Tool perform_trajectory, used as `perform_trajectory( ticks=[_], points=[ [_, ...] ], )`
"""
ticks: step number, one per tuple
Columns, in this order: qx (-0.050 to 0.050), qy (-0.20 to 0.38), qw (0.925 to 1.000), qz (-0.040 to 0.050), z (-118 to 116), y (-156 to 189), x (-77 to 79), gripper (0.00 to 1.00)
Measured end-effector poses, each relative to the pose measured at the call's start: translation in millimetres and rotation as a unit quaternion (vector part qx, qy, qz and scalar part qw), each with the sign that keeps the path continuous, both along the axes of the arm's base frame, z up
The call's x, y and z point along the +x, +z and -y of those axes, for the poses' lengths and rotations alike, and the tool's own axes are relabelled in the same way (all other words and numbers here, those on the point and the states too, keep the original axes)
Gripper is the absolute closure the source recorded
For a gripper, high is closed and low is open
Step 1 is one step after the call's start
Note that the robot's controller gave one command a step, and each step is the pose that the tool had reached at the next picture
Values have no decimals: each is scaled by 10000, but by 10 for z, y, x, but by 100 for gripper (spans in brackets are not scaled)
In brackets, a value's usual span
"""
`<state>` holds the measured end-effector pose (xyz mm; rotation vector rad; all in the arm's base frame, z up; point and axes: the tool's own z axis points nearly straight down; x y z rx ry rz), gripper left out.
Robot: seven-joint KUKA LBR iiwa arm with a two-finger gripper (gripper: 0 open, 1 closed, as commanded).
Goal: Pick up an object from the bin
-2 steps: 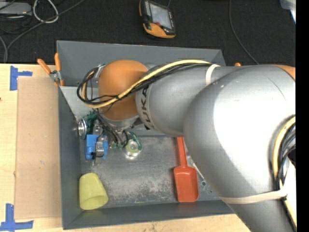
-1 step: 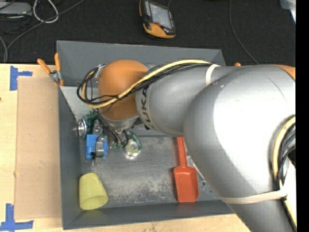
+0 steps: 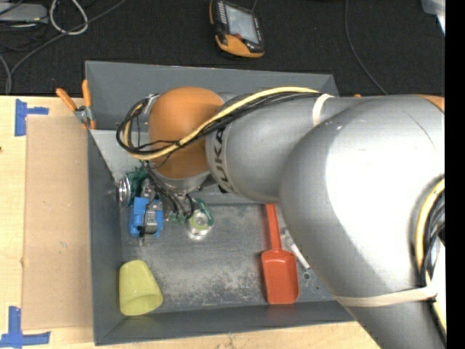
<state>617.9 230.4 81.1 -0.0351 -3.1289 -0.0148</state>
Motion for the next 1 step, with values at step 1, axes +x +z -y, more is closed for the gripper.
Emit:
perform_trajectory(
  ticks=[1],
  points=[
    [-4,-5,10000,-5,7,123,-2,100]
  ],
)
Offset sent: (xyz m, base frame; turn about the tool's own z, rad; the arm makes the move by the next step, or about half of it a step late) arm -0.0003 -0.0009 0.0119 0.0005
